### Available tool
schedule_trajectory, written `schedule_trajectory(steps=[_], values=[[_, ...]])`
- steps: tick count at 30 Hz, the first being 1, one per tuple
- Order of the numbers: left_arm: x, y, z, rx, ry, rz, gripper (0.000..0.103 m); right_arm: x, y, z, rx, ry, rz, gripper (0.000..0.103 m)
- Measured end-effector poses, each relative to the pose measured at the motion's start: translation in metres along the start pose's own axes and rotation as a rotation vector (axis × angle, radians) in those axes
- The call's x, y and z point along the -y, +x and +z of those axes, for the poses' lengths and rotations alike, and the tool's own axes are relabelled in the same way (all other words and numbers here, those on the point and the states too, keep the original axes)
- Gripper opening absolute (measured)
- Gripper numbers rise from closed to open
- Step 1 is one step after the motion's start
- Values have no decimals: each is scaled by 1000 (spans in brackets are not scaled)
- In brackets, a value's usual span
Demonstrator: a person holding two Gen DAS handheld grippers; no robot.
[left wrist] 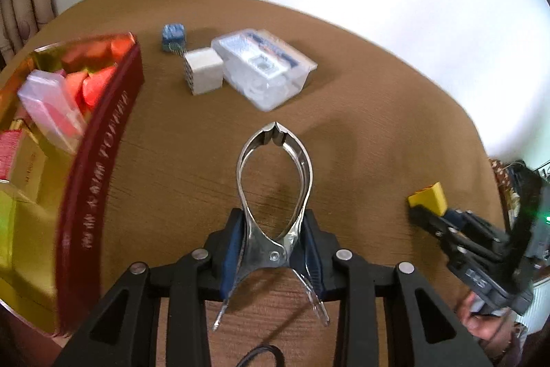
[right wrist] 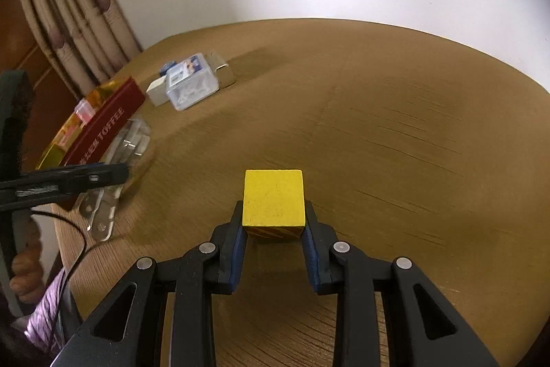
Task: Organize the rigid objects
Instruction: 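Carry the silver clip into the gold tin and open the left tool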
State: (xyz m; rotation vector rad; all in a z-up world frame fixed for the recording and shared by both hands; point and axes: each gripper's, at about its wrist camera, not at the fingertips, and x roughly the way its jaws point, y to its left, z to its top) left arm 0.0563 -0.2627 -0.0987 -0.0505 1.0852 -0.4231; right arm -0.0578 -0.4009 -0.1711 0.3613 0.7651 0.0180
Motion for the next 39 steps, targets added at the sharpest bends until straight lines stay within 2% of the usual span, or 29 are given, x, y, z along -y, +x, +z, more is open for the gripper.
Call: schedule_trajectory(steps=[4, 8, 11, 13, 14, 17, 20, 23, 28, 31, 33, 35, 36, 39], values=[[-5, -39, 0, 69, 26, 3, 33, -6, 3, -1, 10, -25, -29, 27], [-39, -82, 0, 82, -12, 16, 33, -3, 3, -2, 13, -17, -23, 27], [-77, -95, 1, 48, -50, 18, 34, -4, 4, -2, 14, -16, -27, 27], [-100, -96, 3, 5, -83, -41, 34, -6, 4, -3, 14, -21, -36, 27], [-111, -94, 5, -18, -98, -46, 34, -6, 4, -2, 14, -20, -37, 27], [-131, -88, 8, -41, -121, -27, 33, -5, 4, -3, 16, -10, -30, 27], [-146, -95, 11, -30, -174, -51, 33, -5, 4, -3, 16, -9, -32, 27], [-151, -114, 18, 19, -171, -67, 33, -5, 4, -3, 16, -7, -30, 27], [-168, -116, 30, -4, -221, -38, 33, -5, 4, -3, 16, -3, -27, 27], [-175, -125, 39, -18, -253, -49, 33, -5, 5, -3, 17, -3, -27, 27], [-177, -137, 48, -9, -240, -20, 33, -5, 5, -3, 17, -3, -26, 27], [-174, -144, 56, 5, -203, 40, 33, -5, 5, -3, 17, -2, -24, 27], [-172, -142, 61, -13, -167, 89, 33, -5, 5, -3, 17, -2, -24, 27], [-174, -124, 61, -90, -134, 87, 33, -5, 5, -4, 17, -4, -27, 27]])
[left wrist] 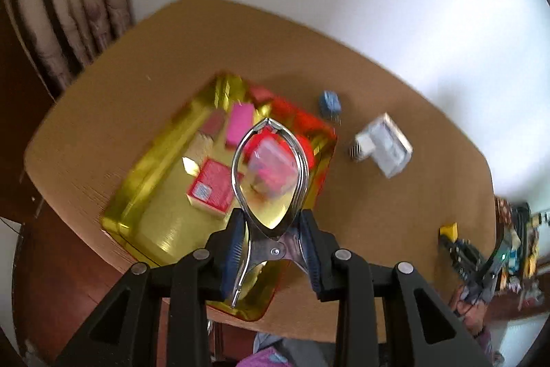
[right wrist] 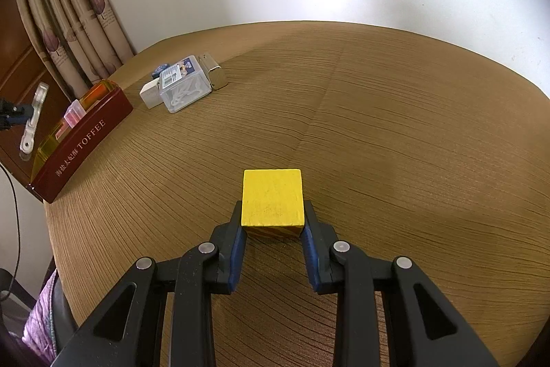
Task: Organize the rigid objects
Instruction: 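Carry the silver clip into the gold tin and open the left tool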
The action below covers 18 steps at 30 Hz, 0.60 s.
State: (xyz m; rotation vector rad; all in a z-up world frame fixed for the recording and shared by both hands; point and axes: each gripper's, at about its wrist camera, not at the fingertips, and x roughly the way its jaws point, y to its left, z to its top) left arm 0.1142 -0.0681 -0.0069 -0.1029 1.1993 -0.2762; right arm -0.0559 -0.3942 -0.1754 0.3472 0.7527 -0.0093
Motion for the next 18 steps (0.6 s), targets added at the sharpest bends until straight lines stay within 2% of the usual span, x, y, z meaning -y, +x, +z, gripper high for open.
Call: schedule_trajectory(steps=[5, 8, 10, 11, 14, 18], values=[[14, 35, -11, -30, 166, 98, 33, 0, -1, 0, 0, 0, -1, 27], [8, 41, -9, -10, 155, 127, 34, 1, -1, 0, 0, 1, -1, 27], [2, 42, -7, 13, 140, 211, 34, 0, -1, 0, 0, 1, -2, 27], [2, 42, -6, 16, 144, 218, 34, 0, -1, 0, 0, 0, -3, 27], [-4, 34, -1, -13, 162, 141, 34, 0, -1, 0, 0, 0, -3, 27], [-10, 20, -2, 34, 145, 131, 34, 0, -2, 0, -1, -4, -7, 27]])
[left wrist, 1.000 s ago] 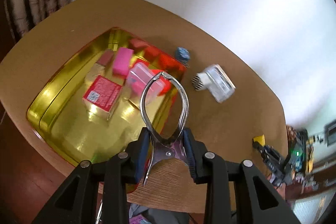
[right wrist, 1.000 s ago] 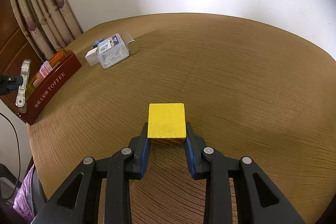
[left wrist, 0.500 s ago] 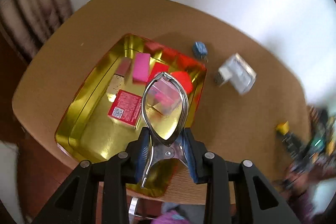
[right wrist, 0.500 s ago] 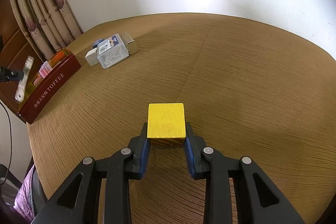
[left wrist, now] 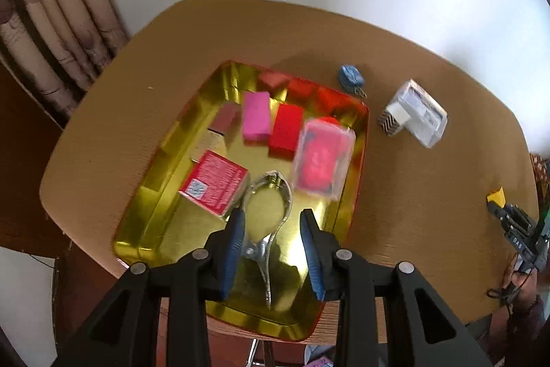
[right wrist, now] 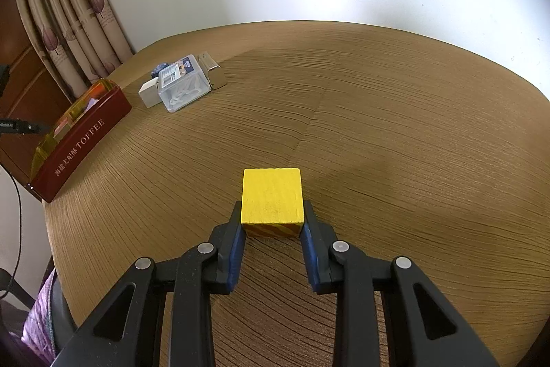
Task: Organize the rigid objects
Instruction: 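Carry the silver clip into the gold tin and open the left tool, then carry the yellow cube into the gold tin and open the right tool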
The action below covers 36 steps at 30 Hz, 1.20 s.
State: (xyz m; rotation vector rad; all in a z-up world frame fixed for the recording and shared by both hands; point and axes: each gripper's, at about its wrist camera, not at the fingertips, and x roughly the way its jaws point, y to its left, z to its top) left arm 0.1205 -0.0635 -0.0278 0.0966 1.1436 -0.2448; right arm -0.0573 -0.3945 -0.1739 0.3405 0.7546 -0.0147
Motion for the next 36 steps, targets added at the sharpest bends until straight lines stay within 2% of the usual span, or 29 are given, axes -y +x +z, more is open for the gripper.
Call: schedule_trajectory(steps=[2, 3, 10, 13, 14, 16, 18, 22, 24, 27, 30, 36], values=[[-10, -17, -8, 52, -64, -46, 34, 0, 0, 0, -1, -2, -3, 27], [-16, -24, -14, 85, -97, -46, 34, -1, 0, 0, -1, -4, -5, 27], [-49, -65, -77, 273, -281, 21, 34, -17, -1, 12, -24, -37, -8, 27], [-58, -71, -103, 322, -312, 102, 34, -46, -8, 26, -7, -95, 21, 27], [-61, -73, -112, 344, -315, 151, 34, -64, -11, 34, 0, -121, 57, 27], [-64, -73, -123, 355, -311, 195, 34, -93, -14, 49, 14, -162, 111, 27], [-66, -70, -132, 352, -302, 228, 34, -136, -12, 69, 12, -215, 201, 27], [-71, -63, -139, 334, -316, 181, 34, -224, 5, 105, -12, -311, 344, 27], [-70, -60, -139, 329, -300, 181, 34, -271, 22, 124, -32, -355, 397, 27], [-71, -64, -140, 347, -300, 181, 34, -323, 48, 141, -57, -408, 418, 27], [-78, -67, -141, 365, -328, 157, 34, -354, 82, 152, -92, -427, 381, 27], [-90, -58, -139, 315, -348, 125, 34, -367, 134, 156, -173, -400, 326, 27]])
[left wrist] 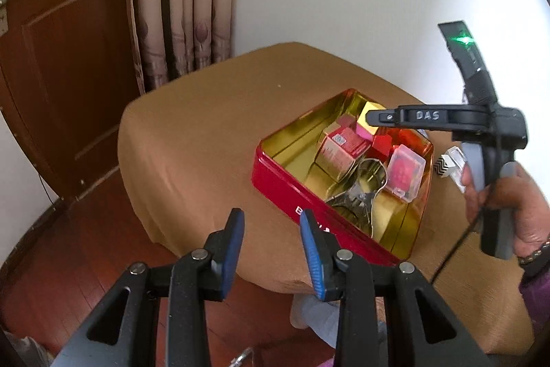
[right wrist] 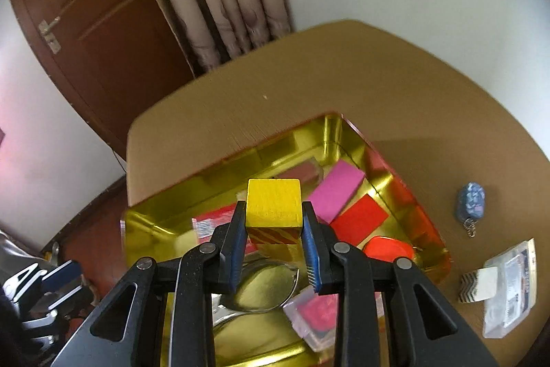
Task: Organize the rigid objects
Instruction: 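Carry the yellow cube into the gold tin and open the right tool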
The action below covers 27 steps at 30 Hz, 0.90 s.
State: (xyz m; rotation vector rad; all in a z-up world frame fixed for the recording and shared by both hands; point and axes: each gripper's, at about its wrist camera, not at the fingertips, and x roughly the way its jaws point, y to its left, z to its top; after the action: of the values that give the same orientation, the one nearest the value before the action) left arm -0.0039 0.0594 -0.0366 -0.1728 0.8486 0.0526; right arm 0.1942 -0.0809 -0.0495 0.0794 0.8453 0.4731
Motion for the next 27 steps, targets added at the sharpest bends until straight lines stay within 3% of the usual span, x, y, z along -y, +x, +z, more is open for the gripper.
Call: schedule_trajectory(steps=[5, 7, 9, 14, 17, 21, 27], values=[[-3, 5, 0, -21, -12, -5, 34, 10, 16, -5, -31, 44, 2, 29], [-3, 8, -1, -31, -8, -4, 34, 15, 15, -6, -24, 67, 7, 38], [-2, 8, -1, -33, -1, 1, 34, 20, 5, -7, 16, 97, 38, 41], [4, 0, -3, 8, 30, 7, 34, 41, -66, -43, 220, 173, -15, 41], [18, -10, -7, 46, 90, -7, 34, 68, -109, -94, 276, 223, -127, 44], [42, -22, -13, 88, 195, -61, 34, 105, -141, -170, 215, 225, -354, 46], [101, -38, -30, 60, 382, -232, 35, 165, -164, -248, 142, 284, -499, 46]])
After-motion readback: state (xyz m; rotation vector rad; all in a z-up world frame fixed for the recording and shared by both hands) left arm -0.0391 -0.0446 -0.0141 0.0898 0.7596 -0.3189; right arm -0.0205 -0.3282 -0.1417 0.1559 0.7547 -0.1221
